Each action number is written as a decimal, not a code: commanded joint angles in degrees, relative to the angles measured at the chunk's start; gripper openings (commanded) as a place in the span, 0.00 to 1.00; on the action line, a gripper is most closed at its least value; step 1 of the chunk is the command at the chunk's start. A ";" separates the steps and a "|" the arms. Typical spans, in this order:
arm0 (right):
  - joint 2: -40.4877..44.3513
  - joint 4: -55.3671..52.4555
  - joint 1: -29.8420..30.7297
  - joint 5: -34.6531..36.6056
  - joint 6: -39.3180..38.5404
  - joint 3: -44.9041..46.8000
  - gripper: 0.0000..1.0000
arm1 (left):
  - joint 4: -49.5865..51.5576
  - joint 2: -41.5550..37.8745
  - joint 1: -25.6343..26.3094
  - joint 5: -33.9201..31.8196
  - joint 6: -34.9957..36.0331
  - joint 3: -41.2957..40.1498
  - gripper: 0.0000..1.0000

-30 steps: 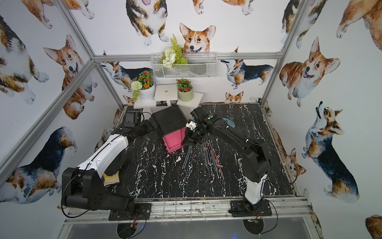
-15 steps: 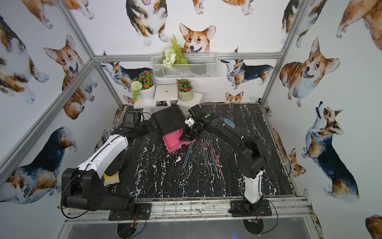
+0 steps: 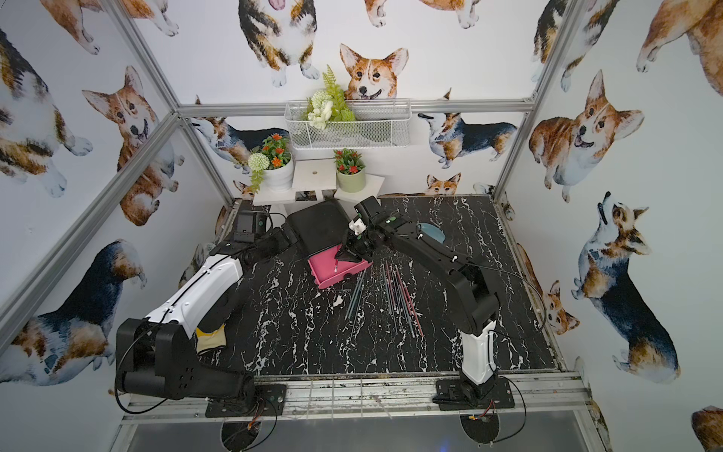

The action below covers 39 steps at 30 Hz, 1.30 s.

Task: Please place the pencils in the drawer according to their color
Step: Place the pencil in the drawer, then pick up the pencil from the center of the board.

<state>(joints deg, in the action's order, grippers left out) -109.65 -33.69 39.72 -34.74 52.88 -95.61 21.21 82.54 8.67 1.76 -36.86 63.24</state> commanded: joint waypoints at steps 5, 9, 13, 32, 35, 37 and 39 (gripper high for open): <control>0.08 2.84 0.10 0.69 1.63 0.16 0.25 | 6.06 -0.28 0.05 -0.02 1.38 -0.75 1.00; 0.46 2.64 0.36 0.46 1.33 0.21 0.26 | 6.08 -0.28 0.12 0.02 1.41 -0.66 1.00; 2.16 -0.95 0.53 2.64 -1.76 -1.42 0.26 | 6.12 -0.28 0.08 0.00 1.44 -0.69 1.00; 27.09 -21.93 -0.50 32.94 -17.69 20.75 0.26 | 6.79 -0.63 0.07 -0.52 1.42 -0.23 1.00; 30.68 -22.06 -1.43 34.74 -17.20 27.97 0.26 | 6.86 -0.72 0.07 -0.62 1.44 -0.23 1.00; 32.52 -22.38 -2.35 36.06 -16.98 31.94 0.27 | 6.85 -0.63 0.07 -0.44 1.44 -0.14 1.00; 34.04 -22.23 -3.29 36.30 -16.85 35.55 0.27 | 6.83 -0.63 0.05 -0.35 1.42 -0.06 1.00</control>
<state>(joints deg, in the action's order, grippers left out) -77.14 -54.43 37.21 -1.50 36.25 -63.00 24.47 81.76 8.64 0.03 -36.86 63.18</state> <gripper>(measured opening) 0.272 0.999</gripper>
